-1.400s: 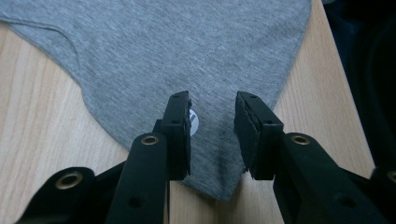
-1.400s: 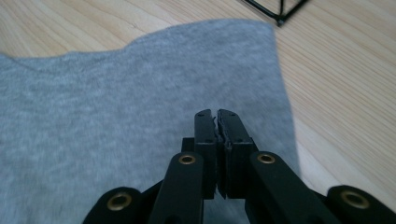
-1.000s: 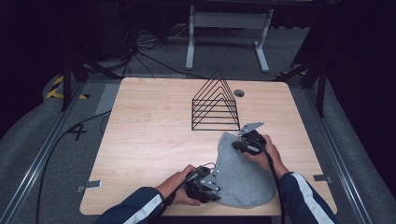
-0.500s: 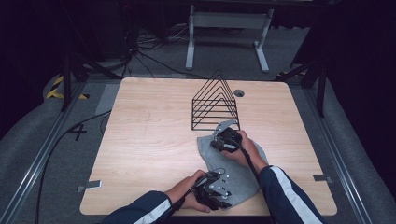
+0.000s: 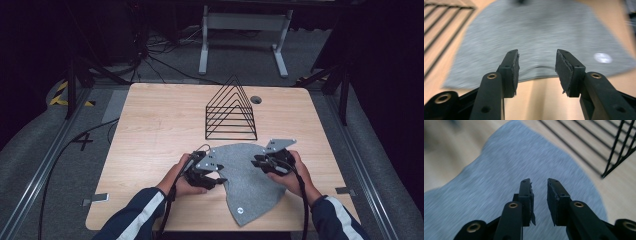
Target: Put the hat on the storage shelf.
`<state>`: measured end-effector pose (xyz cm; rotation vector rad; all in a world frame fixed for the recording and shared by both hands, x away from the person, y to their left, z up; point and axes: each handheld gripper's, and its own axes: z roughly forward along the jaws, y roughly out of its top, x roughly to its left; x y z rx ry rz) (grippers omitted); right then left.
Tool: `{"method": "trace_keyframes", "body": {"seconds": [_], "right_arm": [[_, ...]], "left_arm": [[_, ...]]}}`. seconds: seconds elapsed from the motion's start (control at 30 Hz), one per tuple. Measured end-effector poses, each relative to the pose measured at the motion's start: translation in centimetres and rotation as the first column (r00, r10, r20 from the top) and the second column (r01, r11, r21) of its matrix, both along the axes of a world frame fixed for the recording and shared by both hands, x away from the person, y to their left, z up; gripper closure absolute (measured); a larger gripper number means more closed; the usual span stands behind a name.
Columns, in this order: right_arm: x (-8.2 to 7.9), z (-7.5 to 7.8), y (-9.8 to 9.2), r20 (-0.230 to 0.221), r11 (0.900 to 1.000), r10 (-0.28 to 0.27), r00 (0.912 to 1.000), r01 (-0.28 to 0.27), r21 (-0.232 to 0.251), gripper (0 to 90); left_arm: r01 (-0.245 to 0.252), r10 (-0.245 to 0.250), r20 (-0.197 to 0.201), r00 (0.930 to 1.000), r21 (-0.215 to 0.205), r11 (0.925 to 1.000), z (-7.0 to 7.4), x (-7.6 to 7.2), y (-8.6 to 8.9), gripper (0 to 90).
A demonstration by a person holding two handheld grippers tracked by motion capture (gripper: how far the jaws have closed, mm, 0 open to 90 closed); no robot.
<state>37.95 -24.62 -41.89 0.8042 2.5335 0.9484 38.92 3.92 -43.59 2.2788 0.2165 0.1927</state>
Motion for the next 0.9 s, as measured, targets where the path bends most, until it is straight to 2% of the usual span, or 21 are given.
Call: {"method": "trace_keyframes", "body": {"seconds": [0.03, 0.07, 0.1, 0.17, 0.2, 0.23, 0.3, 0.4, 0.47, 0.53, 0.6, 0.7, 0.73, 0.8, 0.9], "right_arm": [[-2.1, -0.5, -0.1, -0.002, 1.0, 0.023, 0.9997, -0.023, -0.001, 73.8], [-2.1, -0.5, -0.1, -0.002, 1.0, 0.023, 0.9997, -0.023, -0.001, 73.8], [-2.7, -0.6, -0.1, -0.008, 1.0, 0.029, 0.9995, -0.029, 0.005, 73.7], [-4.5, -1.0, 0.2, -0.015, 0.998, 0.066, 0.9977, -0.066, -0.002, 73.4], [-5.2, -1.1, 0.4, -0.018, 0.997, 0.079, 0.9967, -0.079, 0.001, 73.4], [-5.8, -1.2, 0.5, -0.025, 0.995, 0.095, 0.9952, -0.095, 0.012, 73.4], [-6.8, -1.7, 0.7, -0.054, 0.993, 0.112, 0.9922, -0.11, 0.039, 73.4], [-7.5, -2.3, 1.2, -0.07, 0.992, 0.129, 0.9891, -0.129, 0.006, 73.3], [-7.7, -2.8, 1.2, -0.08, 0.991, 0.13, 0.9883, -0.13, -0.003, 73.2], [-7.7, -3.1, 1.0, -0.093, 0.992, 0.122, 0.9882, -0.123, -0.003, 73.1], [-7.7, -3.2, 0.8, -0.104, 0.993, 0.115, 0.988, -0.116, -0.009, 72.9], [-7.4, -3.4, 0.1, -0.114, 0.996, 0.092, 0.9892, -0.091, 0.013, 73.1], [-7.3, -3.4, 0.0, -0.108, 0.996, 0.086, 0.9903, -0.087, 0.003, 73.0], [-7.1, -3.3, -0.4, -0.093, 0.997, 0.074, 0.9929, -0.075, -0.01, 72.2], [-6.8, -3.3, -1.2, -0.086, 0.999, 0.037, 0.9956, -0.038, -0.016, 71.7]], "left_arm": [[-0.038, 0.038, -0.014, 0.9992, 0.016, 0.9991, -0.5, 1.2, -0.2, 53.6], [-0.038, 0.038, -0.014, 0.9992, 0.016, 0.9991, -0.5, 1.2, -0.2, 53.4], [-0.052, 0.052, -0.024, 0.9983, 0.018, 0.9985, -0.9, 2.0, -0.4, 53.4], [-0.073, 0.074, -0.009, 0.9972, 0.032, 0.9968, -1.3, 2.8, -0.8, 53.5], [-0.081, 0.082, -0.023, 0.9964, 0.038, 0.996, -1.6, 3.4, -1.0, 53.5], [-0.093, 0.094, -0.016, 0.9955, 0.042, 0.9948, -1.8, 3.9, -1.2, 53.3], [-0.116, 0.117, -0.022, 0.9929, 0.04, 0.9925, -2.2, 4.5, -1.3, 53.9], [-0.131, 0.133, -0.026, 0.9908, 0.068, 0.989, -2.9, 5.2, -1.3, 55.5], [-0.138, 0.141, -0.047, 0.9889, 0.06, 0.9886, -3.0, 5.3, -0.9, 56.1], [-0.125, 0.128, -0.046, 0.9907, 0.068, 0.9898, -3.0, 5.2, -0.7, 56.7], [-0.124, 0.128, -0.062, 0.9898, 0.072, 0.9897, -2.9, 4.9, -0.3, 57.5], [-0.123, 0.13, -0.074, 0.9888, 0.087, 0.9886, -2.8, 4.2, 0.5, 57.8], [-0.127, 0.133, -0.074, 0.9883, 0.081, 0.9885, -2.9, 3.9, 0.6, 57.7], [-0.124, 0.132, -0.08, 0.988, 0.098, 0.9874, -2.7, 3.0, 0.9, 58.2], [-0.115, 0.123, -0.091, 0.9882, 0.096, 0.9888, -2.8, 1.2, 1.4, 59.4]]}}
